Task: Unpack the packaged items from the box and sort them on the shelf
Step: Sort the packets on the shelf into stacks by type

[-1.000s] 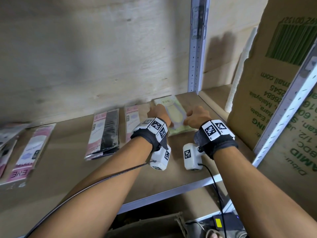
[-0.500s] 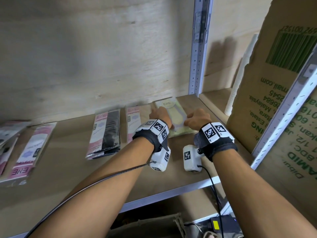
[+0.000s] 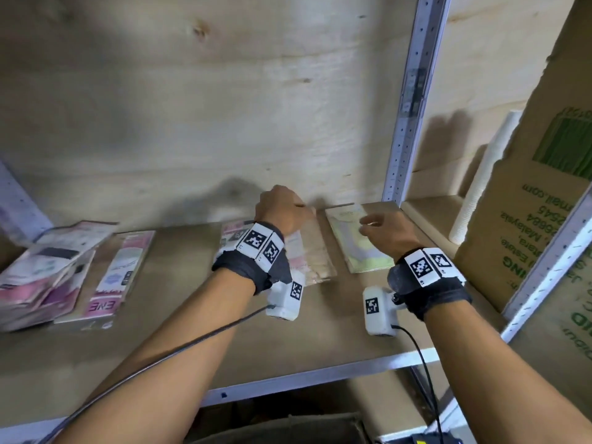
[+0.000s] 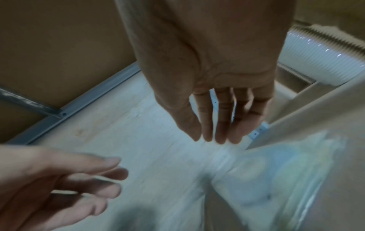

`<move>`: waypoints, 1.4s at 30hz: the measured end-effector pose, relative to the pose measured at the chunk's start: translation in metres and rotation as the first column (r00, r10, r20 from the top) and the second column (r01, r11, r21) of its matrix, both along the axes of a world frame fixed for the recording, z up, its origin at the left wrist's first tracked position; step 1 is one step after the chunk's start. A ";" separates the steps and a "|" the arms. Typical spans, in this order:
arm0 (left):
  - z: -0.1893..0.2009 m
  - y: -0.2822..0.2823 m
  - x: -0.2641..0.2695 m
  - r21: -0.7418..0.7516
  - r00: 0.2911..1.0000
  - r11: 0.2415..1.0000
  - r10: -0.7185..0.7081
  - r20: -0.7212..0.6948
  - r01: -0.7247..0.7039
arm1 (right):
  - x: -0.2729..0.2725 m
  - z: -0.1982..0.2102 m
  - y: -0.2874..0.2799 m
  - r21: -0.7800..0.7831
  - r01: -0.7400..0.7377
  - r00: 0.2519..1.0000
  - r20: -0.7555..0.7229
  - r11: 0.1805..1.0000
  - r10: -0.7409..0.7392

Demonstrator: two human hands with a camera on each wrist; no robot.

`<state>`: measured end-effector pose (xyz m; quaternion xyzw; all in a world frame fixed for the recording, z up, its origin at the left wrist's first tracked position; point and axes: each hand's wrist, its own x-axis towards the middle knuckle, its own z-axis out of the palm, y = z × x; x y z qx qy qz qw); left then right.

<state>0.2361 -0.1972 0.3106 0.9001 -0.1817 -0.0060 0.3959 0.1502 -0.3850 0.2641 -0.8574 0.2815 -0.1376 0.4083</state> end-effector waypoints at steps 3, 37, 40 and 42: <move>-0.008 0.069 0.008 -0.065 0.997 0.995 0.081 -0.007 -0.081 | 0.002 0.008 0.040 0.133 -0.141 0.988 0.082 0.981 0.131; -0.039 0.374 0.021 -0.285 0.924 0.880 0.376 -0.074 -0.381 | 0.184 -0.044 0.396 0.321 -0.533 0.783 -0.165 0.783 0.600; -0.037 0.373 0.024 -0.383 0.925 0.842 0.350 -0.146 -0.379 | 0.178 -0.036 0.397 0.307 -0.545 0.785 -0.141 0.781 0.603; -0.038 0.372 0.028 -0.438 0.924 0.814 0.343 -0.170 -0.383 | 0.171 -0.033 0.390 0.291 -0.535 0.805 -0.110 0.793 0.583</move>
